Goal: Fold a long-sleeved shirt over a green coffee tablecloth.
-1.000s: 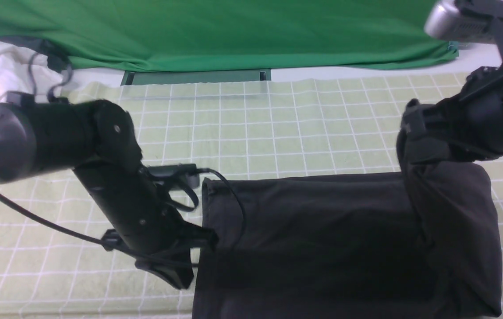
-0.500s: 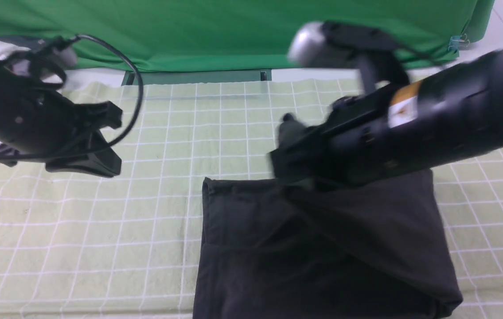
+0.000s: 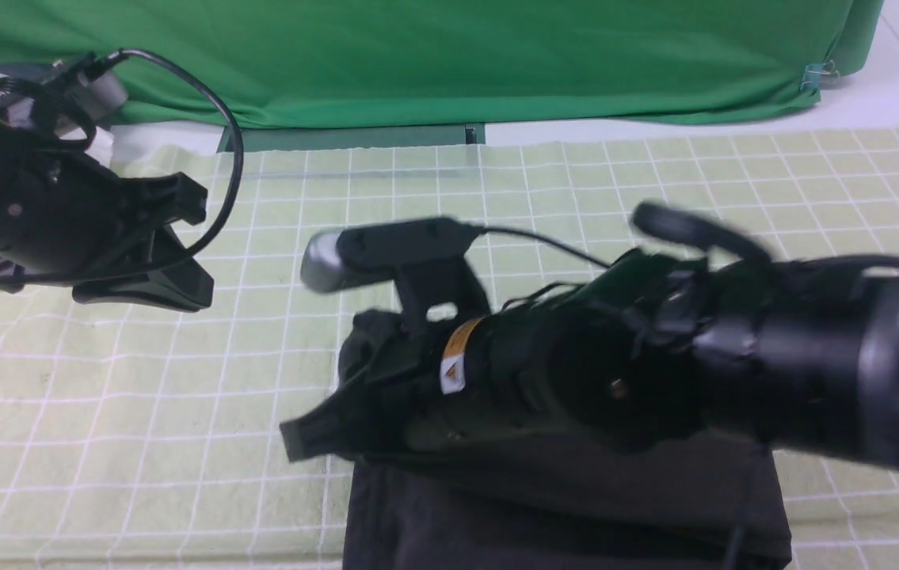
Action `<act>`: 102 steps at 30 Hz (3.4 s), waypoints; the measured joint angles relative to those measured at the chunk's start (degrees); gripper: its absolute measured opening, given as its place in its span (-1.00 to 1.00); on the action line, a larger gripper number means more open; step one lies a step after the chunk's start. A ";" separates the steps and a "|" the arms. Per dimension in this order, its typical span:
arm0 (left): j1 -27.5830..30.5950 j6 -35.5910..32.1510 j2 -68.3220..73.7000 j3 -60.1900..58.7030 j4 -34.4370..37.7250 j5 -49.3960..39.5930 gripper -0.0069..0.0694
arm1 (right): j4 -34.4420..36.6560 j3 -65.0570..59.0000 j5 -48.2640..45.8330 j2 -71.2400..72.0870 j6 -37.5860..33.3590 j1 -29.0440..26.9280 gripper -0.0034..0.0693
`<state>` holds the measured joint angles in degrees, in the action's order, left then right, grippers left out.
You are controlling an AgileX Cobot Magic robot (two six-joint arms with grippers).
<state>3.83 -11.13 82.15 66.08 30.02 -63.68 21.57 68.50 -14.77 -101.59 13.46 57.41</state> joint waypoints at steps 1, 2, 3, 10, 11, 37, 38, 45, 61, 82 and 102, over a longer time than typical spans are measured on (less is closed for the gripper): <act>0.00 -0.05 0.00 0.00 0.00 0.00 -0.79 | 0.00 0.00 0.44 -0.98 0.21 0.16 -0.62; 0.00 -0.22 0.00 0.00 0.00 0.00 -0.79 | 0.06 0.00 0.70 -1.90 0.57 0.28 -0.52; 0.00 -0.38 0.00 0.00 0.00 0.00 -0.79 | 0.14 0.00 0.91 -2.71 0.95 0.33 -0.44; 0.00 -0.94 0.00 0.00 -0.06 0.00 -0.79 | 0.26 0.00 -1.68 -2.09 2.06 0.16 0.43; 0.00 -0.94 0.00 0.00 -0.06 0.00 -0.79 | 0.26 0.00 -1.89 -1.89 1.82 0.07 0.44; 0.00 -4.37 0.00 -6.94 3.34 1.43 -0.79 | -21.14 -1.64 -54.35 39.72 -12.38 -21.60 -0.91; 0.00 -4.37 0.00 -7.10 2.72 1.41 -0.79 | -21.14 -1.83 -54.43 42.07 -12.38 -21.60 -0.91; 0.00 -4.49 0.00 -7.40 2.28 3.48 -0.79 | -27.85 -1.89 -54.49 63.63 -12.15 -21.68 -0.87; 0.00 -4.49 0.00 -7.40 0.05 5.48 -0.79 | -23.42 -31.31 -23.36 93.24 -10.96 -21.88 -0.86; 0.00 -7.37 0.00 -7.40 -0.67 5.12 -0.79 | -21.10 -48.80 9.36 90.18 -12.85 -21.88 -0.77; 0.00 -7.53 0.00 -7.40 5.06 5.82 -0.79 | -21.10 -50.69 9.98 90.54 -12.85 -22.22 -0.61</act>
<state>3.83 -18.66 82.15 58.68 35.08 -57.86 0.47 17.82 -4.80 -11.04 0.61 35.19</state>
